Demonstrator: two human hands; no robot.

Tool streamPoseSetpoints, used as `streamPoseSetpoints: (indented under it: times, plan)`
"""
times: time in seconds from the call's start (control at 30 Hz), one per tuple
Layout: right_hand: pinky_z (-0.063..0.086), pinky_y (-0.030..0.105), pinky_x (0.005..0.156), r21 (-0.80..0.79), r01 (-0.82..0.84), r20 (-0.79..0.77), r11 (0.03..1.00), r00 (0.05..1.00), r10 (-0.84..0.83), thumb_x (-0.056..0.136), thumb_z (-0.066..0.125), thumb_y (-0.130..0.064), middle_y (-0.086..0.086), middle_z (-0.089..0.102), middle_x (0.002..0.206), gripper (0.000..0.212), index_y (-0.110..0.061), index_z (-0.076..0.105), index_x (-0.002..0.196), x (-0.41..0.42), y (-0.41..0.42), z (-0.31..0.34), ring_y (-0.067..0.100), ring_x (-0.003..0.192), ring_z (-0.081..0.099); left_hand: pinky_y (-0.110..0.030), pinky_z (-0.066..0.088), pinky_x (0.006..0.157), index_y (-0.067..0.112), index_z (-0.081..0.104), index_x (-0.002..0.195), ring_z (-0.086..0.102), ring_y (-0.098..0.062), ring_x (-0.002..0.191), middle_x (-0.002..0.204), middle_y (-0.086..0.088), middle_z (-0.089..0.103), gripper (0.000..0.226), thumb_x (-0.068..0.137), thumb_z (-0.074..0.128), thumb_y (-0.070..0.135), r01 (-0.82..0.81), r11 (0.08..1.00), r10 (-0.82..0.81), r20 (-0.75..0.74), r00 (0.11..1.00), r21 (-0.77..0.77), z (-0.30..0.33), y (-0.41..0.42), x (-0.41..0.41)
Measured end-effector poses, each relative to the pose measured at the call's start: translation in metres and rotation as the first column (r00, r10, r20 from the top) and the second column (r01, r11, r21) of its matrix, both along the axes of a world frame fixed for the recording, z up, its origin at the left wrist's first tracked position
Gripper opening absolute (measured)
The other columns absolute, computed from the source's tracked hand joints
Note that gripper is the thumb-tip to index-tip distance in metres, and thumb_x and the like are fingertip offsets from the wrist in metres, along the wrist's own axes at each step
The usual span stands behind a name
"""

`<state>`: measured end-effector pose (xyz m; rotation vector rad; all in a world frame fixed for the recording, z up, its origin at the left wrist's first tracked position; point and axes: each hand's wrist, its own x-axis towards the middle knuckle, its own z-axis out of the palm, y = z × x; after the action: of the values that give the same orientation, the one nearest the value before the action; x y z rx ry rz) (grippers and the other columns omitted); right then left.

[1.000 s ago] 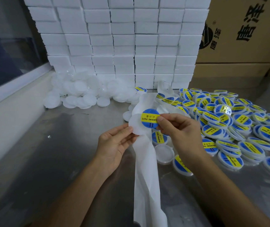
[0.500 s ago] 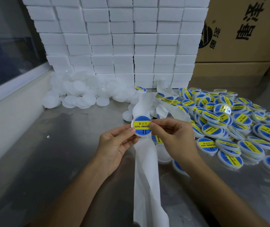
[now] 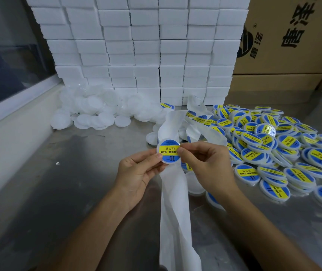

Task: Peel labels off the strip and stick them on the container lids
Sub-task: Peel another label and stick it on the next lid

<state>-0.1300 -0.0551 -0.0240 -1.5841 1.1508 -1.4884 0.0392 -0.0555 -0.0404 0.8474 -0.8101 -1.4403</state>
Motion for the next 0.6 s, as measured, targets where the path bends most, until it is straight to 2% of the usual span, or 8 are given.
streamPoseSetpoints:
  times: [0.1, 0.27, 0.4, 0.5, 0.6]
  plan:
    - [0.057, 0.017, 0.07, -0.027, 0.02, -0.036, 0.999, 0.999, -0.021, 0.082, 0.075, -0.01, -0.018, 0.074, 0.077, 0.018, -0.028, 0.074, 0.085, 0.0011, 0.0002, -0.0009, 0.006, 0.076, 0.072, -0.024, 0.057, 0.065, 0.01, 0.08, 0.08, 0.074, -0.021, 0.081, 0.09, -0.016, 0.075, 0.016, 0.067, 0.072, 0.011, 0.001, 1.0, -0.001, -0.004, 1.0, -0.006, -0.0003, 0.0004, -0.0001]
    - [0.056, 0.013, 0.07, -0.088, 0.116, -0.192, 0.989, 0.973, -0.131, 0.082, 0.076, -0.013, -0.024, 0.068, 0.077, 0.011, -0.015, 0.078, 0.093, 0.0015, 0.0002, -0.0032, -0.001, 0.076, 0.07, -0.024, 0.057, 0.064, 0.01, 0.079, 0.074, 0.073, -0.018, 0.074, 0.081, -0.013, 0.076, 0.013, 0.062, 0.072, 0.009, -0.005, 1.0, 0.006, 0.016, 1.0, -0.031, -0.0005, 0.0014, -0.0023]
    - [0.056, 0.015, 0.07, -0.169, 0.179, -0.301, 0.969, 0.927, -0.224, 0.082, 0.077, -0.018, -0.012, 0.073, 0.078, 0.012, -0.015, 0.079, 0.093, 0.0024, 0.0022, -0.0021, -0.001, 0.074, 0.069, -0.025, 0.058, 0.064, -0.002, 0.07, 0.084, 0.07, -0.02, 0.07, 0.078, -0.016, 0.073, 0.025, 0.059, 0.072, 0.003, -0.037, 0.999, 0.038, 0.052, 0.998, -0.023, -0.0027, 0.0001, -0.0037]
    - [0.057, 0.02, 0.067, -0.216, 0.21, -0.324, 0.953, 0.906, -0.273, 0.08, 0.078, -0.022, -0.006, 0.076, 0.082, 0.014, -0.016, 0.079, 0.093, 0.0035, 0.0029, -0.0004, 0.001, 0.07, 0.069, -0.025, 0.058, 0.064, -0.001, 0.069, 0.081, 0.069, -0.02, 0.068, 0.076, -0.016, 0.073, 0.016, 0.066, 0.07, -0.006, -0.035, 0.999, 0.037, 0.069, 0.997, -0.03, -0.0036, -0.0007, -0.0044]
    - [0.057, 0.029, 0.064, -0.239, 0.262, -0.355, 0.935, 0.873, -0.335, 0.077, 0.08, -0.031, -0.004, 0.072, 0.07, 0.021, -0.016, 0.077, 0.092, 0.003, 0.0035, 0.001, 0.006, 0.061, 0.065, -0.024, 0.057, 0.062, 0.001, 0.07, 0.077, 0.069, -0.019, 0.067, 0.075, -0.014, 0.073, 0.016, 0.062, 0.071, -0.003, -0.033, 0.999, 0.035, 0.042, 0.999, -0.04, -0.0039, -0.0017, -0.0034]
